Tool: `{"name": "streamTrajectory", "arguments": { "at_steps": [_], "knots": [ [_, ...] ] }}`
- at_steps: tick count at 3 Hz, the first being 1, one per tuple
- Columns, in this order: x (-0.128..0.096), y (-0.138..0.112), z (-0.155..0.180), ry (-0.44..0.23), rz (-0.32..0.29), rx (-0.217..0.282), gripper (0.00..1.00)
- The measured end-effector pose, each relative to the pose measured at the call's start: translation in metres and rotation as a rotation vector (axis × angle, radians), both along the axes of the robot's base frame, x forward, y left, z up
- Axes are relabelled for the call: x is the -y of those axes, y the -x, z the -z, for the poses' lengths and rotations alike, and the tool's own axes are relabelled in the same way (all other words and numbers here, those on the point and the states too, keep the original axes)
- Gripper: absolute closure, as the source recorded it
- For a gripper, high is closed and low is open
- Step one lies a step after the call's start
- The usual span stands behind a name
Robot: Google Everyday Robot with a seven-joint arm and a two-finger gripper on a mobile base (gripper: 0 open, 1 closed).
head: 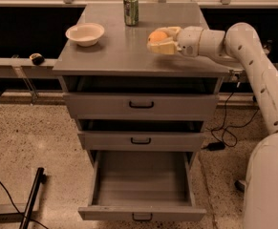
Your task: Pick orange from bottom drawer and place on counter
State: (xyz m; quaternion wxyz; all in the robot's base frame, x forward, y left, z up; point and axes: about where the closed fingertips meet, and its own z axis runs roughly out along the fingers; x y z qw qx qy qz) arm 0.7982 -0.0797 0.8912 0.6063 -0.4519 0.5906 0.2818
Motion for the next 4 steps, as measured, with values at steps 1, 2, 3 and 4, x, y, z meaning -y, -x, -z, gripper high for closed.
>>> {"name": "streamTrajectory", "arguments": {
  "at_steps": [1,2,3,4],
  "knots": [
    [-0.011,-0.007,0.014,0.043,0.034,-0.048,1.00],
    [-0.019,-0.009,0.028,0.102,0.051,-0.115,0.74],
    [-0.019,-0.009,0.028,0.102,0.051,-0.115,0.50],
    [-0.019,-0.009,0.028,0.102,0.051,-0.115,0.26]
  ]
}}
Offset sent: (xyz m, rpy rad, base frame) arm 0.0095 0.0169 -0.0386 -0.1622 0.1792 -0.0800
